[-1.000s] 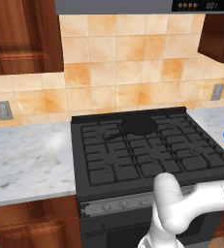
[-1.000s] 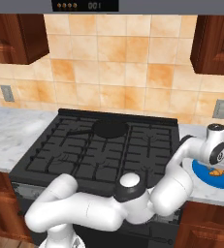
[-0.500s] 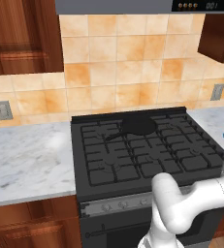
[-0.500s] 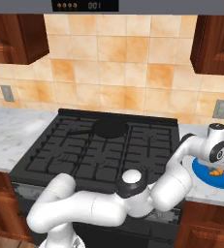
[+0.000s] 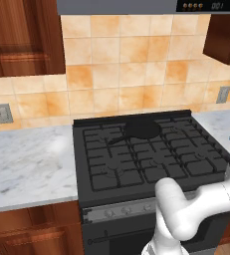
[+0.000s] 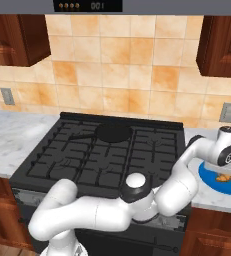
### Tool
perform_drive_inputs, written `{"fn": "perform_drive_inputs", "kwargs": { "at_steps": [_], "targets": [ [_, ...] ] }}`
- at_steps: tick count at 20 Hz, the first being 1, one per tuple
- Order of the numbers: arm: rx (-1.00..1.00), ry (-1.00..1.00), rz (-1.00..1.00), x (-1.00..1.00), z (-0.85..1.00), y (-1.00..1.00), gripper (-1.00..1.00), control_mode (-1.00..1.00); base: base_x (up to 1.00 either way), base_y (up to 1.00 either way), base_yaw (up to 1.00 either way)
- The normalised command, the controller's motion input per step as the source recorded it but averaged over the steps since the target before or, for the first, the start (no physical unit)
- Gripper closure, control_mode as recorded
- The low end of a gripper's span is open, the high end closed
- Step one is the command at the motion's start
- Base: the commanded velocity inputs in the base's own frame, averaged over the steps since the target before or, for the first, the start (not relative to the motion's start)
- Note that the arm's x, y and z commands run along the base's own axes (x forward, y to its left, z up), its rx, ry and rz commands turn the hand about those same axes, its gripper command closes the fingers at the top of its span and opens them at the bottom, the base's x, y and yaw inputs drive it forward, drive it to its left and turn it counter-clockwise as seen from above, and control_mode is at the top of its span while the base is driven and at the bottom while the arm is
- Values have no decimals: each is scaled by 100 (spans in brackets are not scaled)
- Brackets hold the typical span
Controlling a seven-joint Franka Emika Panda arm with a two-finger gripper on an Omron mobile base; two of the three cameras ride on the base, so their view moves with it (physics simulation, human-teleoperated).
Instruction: Pick the croissant and place it on the pan. Then turn on the stove to warm the croissant.
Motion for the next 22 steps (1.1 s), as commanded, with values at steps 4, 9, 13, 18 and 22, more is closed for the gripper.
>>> {"fn": "perform_drive_inputs", "kwargs": {
  "at_steps": [4, 9, 13, 18, 22],
  "targets": [
    [5, -11, 23, -71, 1, -1, 100, -100, 0, 0, 0],
    [0, -15, 20, -67, 21, 7, 100, -100, 0, 0, 0],
    [-1, -9, 18, -49, 30, 34, 100, -100, 0, 0, 0],
    [-1, -12, 17, -54, 19, 44, 100, -100, 0, 0, 0],
    [-3, -10, 23, -63, 19, 51, 100, -100, 0, 0, 0]
  ]
}}
